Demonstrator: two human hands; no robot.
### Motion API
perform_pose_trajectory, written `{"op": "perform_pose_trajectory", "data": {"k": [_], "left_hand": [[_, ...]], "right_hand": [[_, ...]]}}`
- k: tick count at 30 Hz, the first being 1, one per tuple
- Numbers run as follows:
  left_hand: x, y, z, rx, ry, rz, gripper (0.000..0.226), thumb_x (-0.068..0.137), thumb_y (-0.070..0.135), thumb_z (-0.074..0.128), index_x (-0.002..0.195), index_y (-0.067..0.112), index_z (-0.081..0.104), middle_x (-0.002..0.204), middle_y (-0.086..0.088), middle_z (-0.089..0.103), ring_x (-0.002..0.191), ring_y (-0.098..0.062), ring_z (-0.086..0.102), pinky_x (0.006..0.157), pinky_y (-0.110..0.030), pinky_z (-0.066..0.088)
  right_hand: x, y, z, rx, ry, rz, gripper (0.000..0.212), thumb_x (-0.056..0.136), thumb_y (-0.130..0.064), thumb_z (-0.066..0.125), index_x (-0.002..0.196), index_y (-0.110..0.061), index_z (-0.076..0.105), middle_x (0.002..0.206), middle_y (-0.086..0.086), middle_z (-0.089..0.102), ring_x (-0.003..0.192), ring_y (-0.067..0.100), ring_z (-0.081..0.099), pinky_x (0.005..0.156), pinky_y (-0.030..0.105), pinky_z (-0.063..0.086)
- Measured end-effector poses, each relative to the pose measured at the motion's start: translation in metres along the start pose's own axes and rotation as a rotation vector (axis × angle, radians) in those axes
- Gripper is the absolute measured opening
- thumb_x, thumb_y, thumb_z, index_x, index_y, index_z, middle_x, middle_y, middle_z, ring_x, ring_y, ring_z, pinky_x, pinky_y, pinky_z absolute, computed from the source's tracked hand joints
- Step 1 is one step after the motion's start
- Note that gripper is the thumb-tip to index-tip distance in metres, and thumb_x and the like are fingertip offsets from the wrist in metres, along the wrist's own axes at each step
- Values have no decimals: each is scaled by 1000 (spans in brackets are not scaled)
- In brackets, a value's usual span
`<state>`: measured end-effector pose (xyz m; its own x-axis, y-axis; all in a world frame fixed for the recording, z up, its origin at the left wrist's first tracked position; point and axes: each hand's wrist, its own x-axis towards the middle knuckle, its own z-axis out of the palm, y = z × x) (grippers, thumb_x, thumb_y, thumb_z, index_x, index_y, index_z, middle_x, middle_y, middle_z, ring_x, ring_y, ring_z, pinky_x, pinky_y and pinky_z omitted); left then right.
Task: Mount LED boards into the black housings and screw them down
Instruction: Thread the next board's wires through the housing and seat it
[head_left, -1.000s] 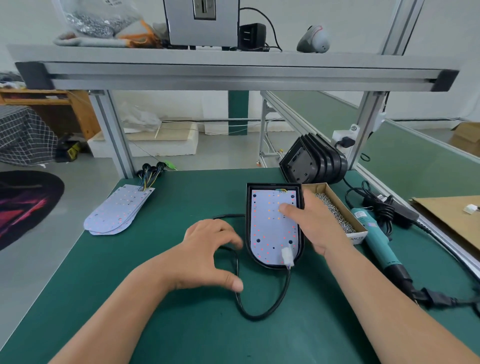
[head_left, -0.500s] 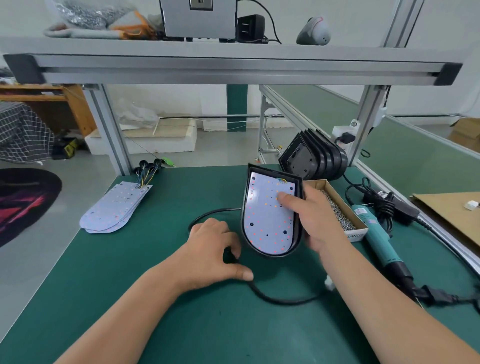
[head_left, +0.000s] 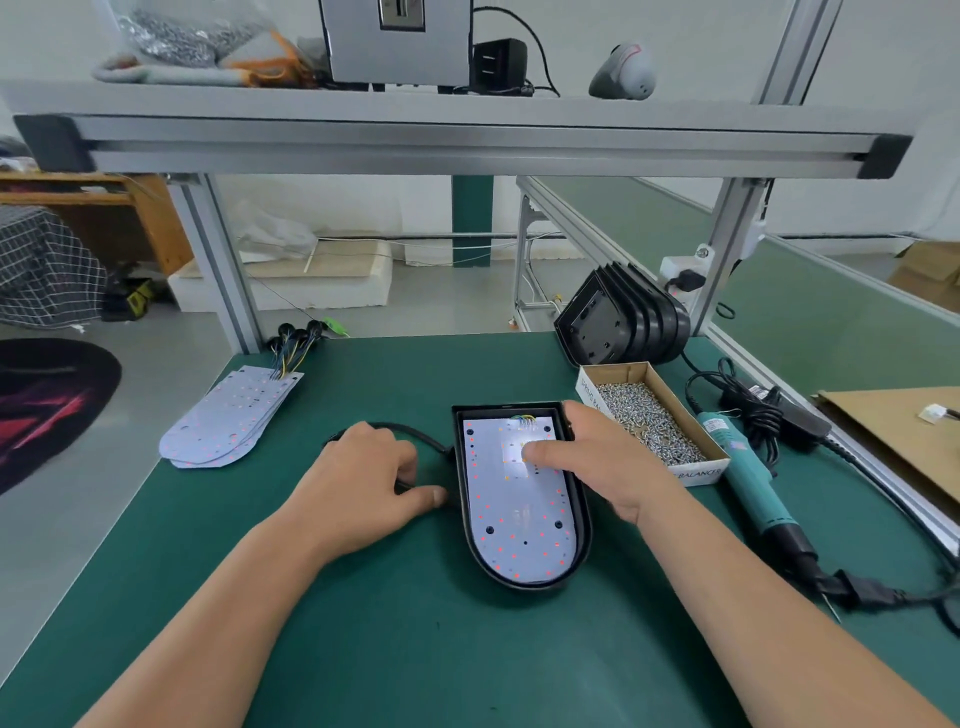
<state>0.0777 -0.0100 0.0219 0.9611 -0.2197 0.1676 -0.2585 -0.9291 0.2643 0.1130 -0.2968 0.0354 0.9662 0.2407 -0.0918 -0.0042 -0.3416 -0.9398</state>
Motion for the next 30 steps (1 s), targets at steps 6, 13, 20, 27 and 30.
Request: {"op": "perform_pose_trajectory", "data": {"k": [6,13,20,27,30], "left_hand": [[-4,19,-1,-103,104,-8,47,87,52,46,121,29,68,104,15,67,105,-15,61,96,-39,50],[-8,51,16,-293,84,227,60,102,48,46,157,24,45,158,14,41,148,-6,28,122,-29,28],[-6,59,16,-202,53,227,56,97,49,39,141,26,64,152,16,47,148,-7,25,123,-38,23],[-6,64,5,-240,121,217,53,97,50,46,137,24,70,149,15,54,150,-7,28,123,-40,28],[-5,67,5,-255,123,227,46,97,46,51,132,25,73,146,16,56,149,-7,30,122,-43,32]], "right_hand": [[-9,-10,-13,-289,-46,26,51,81,-41,83,121,-28,53,105,-4,71,87,13,72,60,35,60],[-8,-11,-7,-777,-69,-65,49,94,-51,69,134,-32,49,108,0,61,98,25,61,81,38,50],[-33,-4,-29,-670,39,-143,68,93,-63,65,151,-32,46,134,-7,41,108,11,56,99,35,45],[-87,12,-119,-927,485,-18,23,96,-57,52,106,-36,58,110,-9,55,85,10,63,78,37,51],[-103,33,-134,-1099,417,218,44,94,-69,52,116,-31,50,110,-5,48,86,21,63,77,40,54]]}}
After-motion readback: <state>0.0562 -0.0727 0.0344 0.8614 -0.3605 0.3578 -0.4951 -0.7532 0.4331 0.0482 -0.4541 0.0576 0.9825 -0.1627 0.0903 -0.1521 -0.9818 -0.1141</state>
